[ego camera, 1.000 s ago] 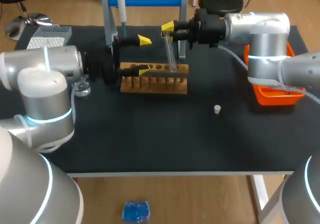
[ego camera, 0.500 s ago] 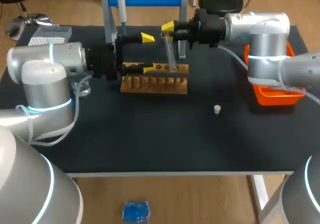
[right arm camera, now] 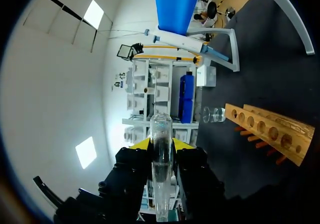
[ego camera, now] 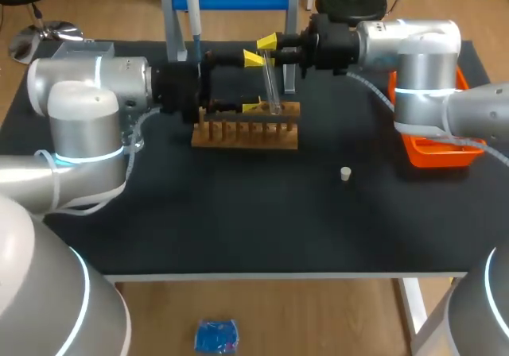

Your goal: Invert the test tube, pick up the pipette, mount the tip to pipette, aspirate from beaker and dispense into the tube, eject the tip, return the pipette, and cap with the stopper.

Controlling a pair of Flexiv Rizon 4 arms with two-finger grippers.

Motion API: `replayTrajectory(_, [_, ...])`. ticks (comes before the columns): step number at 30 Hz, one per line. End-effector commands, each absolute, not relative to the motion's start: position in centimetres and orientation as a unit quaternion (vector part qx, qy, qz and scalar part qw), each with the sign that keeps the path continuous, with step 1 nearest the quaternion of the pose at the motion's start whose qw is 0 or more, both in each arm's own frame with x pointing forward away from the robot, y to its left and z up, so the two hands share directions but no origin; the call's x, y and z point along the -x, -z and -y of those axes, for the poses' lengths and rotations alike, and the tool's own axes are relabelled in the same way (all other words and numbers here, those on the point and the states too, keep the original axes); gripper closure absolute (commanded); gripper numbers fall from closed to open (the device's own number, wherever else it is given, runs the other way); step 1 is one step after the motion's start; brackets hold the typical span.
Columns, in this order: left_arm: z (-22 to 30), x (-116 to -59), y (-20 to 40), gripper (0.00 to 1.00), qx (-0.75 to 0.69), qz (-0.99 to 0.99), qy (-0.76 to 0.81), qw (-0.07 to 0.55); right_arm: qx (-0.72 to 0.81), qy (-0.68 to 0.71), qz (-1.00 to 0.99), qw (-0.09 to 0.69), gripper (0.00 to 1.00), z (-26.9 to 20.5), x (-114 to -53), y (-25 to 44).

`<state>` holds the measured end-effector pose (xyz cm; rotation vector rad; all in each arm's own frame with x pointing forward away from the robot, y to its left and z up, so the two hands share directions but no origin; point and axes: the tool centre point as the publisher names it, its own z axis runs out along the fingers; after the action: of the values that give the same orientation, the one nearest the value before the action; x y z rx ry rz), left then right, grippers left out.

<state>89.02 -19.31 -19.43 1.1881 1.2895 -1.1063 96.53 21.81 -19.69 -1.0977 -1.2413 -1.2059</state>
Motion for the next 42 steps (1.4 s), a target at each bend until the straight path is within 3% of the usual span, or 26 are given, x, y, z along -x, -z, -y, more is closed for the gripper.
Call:
replayTrajectory(1, [19.8, -88.9, 18.9, 0.00, -0.509, -0.534, 0.447, 0.505, 0.458, 0.502, 0.519, 0.519, 1.00, -21.8, -96.5, 19.6])
replayTrajectory(30, [21.9, -89.4, 19.7, 0.00, -0.491, -0.519, 0.474, 0.514, 0.458, 0.502, 0.519, 0.519, 1.00, -21.8, -96.5, 19.6])
replayTrajectory(31, [21.9, -89.4, 19.7, 0.10, -0.492, -0.518, 0.474, 0.514, 0.458, 0.502, 0.519, 0.519, 1.00, -21.8, -96.5, 19.6])
replayTrajectory(32, [21.9, -89.4, 19.7, 0.36, -0.492, -0.518, 0.474, 0.514, 0.458, 0.502, 0.519, 0.519, 1.00, -21.8, -96.5, 19.6])
replayTrajectory(33, [21.9, -89.4, 19.6, 0.53, -0.492, -0.518, 0.474, 0.515, 0.458, 0.502, 0.519, 0.519, 1.00, -21.8, -96.5, 19.6])
replayTrajectory(37, [21.9, -89.4, 19.6, 0.69, -0.492, -0.519, 0.473, 0.515, 0.458, 0.502, 0.519, 0.519, 1.00, -21.8, -96.5, 19.6])
replayTrajectory(42, [21.9, -89.4, 19.7, 0.73, -0.493, -0.521, 0.473, 0.512, 0.458, 0.502, 0.519, 0.519, 1.00, -21.8, -96.5, 19.6])
